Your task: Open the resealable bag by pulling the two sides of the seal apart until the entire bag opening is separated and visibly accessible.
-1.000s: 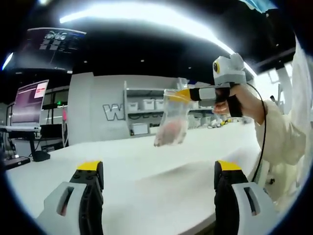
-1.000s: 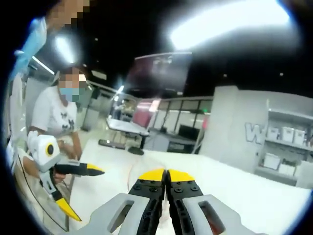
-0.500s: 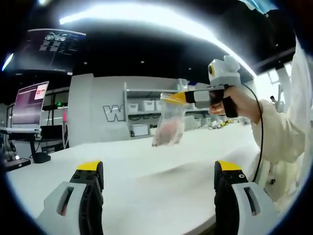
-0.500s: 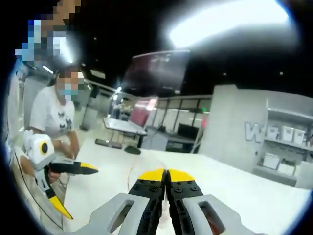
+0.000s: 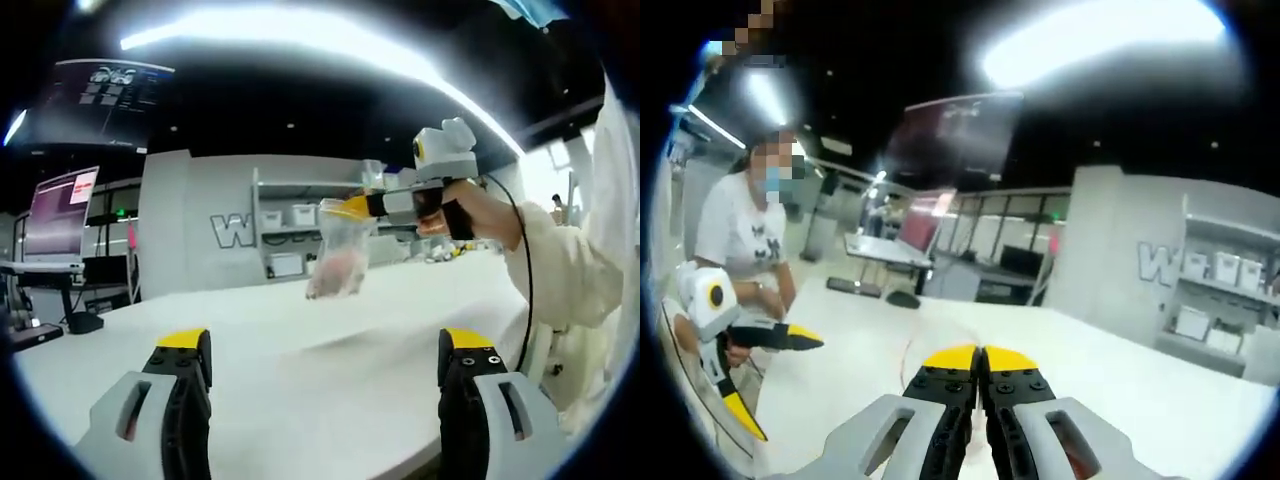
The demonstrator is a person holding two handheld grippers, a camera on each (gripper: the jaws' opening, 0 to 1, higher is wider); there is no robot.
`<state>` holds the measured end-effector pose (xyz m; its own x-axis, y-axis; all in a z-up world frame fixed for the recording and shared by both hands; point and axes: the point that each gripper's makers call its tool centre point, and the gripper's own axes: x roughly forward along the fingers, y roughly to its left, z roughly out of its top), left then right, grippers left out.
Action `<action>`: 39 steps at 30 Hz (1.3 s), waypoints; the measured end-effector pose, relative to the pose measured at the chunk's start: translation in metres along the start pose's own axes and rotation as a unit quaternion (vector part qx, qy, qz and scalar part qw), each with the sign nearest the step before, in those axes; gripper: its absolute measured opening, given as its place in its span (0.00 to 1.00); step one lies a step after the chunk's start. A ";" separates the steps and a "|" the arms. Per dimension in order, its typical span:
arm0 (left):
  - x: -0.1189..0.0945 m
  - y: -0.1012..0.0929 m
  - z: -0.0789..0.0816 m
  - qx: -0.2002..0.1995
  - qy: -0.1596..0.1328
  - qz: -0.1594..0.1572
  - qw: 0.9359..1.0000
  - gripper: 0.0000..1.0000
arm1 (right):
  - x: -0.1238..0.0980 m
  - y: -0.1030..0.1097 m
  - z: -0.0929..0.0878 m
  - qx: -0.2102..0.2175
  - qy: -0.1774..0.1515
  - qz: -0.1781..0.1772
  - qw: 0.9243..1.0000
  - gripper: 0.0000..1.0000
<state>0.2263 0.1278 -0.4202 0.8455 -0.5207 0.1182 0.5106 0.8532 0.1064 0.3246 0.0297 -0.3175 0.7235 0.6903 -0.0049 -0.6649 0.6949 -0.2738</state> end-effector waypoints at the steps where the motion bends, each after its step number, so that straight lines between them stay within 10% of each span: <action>1: 0.000 0.000 0.000 0.000 0.000 0.000 1.000 0.93 | 0.001 -0.001 -0.001 0.000 0.001 -0.001 1.000 0.00; 39: -0.002 0.000 -0.005 0.003 0.008 0.001 1.000 0.92 | 0.026 -0.048 -0.017 0.025 0.031 -0.024 0.999 0.00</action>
<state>0.2256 0.1294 -0.4248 0.8493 -0.5178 0.1031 0.5074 0.8545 0.1116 0.3783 0.0113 -0.3211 0.7636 0.6434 -0.0532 -0.6368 0.7371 -0.2261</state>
